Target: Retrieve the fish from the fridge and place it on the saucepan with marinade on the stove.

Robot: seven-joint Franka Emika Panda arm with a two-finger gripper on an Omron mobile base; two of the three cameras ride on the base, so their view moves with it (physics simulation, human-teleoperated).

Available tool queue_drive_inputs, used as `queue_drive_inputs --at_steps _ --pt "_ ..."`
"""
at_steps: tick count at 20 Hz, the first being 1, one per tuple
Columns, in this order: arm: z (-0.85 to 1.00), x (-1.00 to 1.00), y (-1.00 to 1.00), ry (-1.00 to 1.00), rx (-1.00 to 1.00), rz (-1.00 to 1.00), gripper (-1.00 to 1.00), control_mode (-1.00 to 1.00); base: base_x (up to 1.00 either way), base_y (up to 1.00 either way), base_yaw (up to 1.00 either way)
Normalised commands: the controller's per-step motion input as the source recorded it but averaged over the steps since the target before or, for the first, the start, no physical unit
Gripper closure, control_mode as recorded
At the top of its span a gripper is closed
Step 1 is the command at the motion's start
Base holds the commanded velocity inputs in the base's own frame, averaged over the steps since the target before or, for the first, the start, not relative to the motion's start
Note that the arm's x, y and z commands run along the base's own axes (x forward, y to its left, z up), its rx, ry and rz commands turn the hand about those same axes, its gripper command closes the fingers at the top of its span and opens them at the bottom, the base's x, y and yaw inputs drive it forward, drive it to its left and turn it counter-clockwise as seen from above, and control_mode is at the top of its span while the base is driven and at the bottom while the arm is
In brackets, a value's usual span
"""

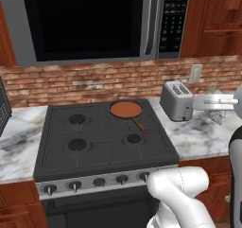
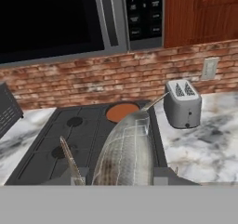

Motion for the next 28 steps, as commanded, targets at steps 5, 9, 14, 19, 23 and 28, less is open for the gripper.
queue_drive_inputs --at_steps 5,9,14,19,23,28 --pt "0.0 0.0 0.0 0.0 0.0 0.0 1.0 1.0 0.63 0.0 0.0" --pt "0.0 0.0 0.0 0.0 0.0 0.0 1.0 1.0 0.57 0.08 0.0" --pt "0.0 0.0 0.0 0.0 0.0 0.0 1.0 1.0 0.51 0.17 0.0" --pt "0.0 0.0 0.0 0.0 0.0 0.0 1.0 1.0 0.4 0.38 -0.02" --pt "0.0 0.0 0.0 0.0 0.0 0.0 1.0 1.0 0.51 0.54 -0.02" --pt "0.0 0.0 0.0 0.0 0.0 0.0 1.0 1.0 0.47 0.69 -0.01"
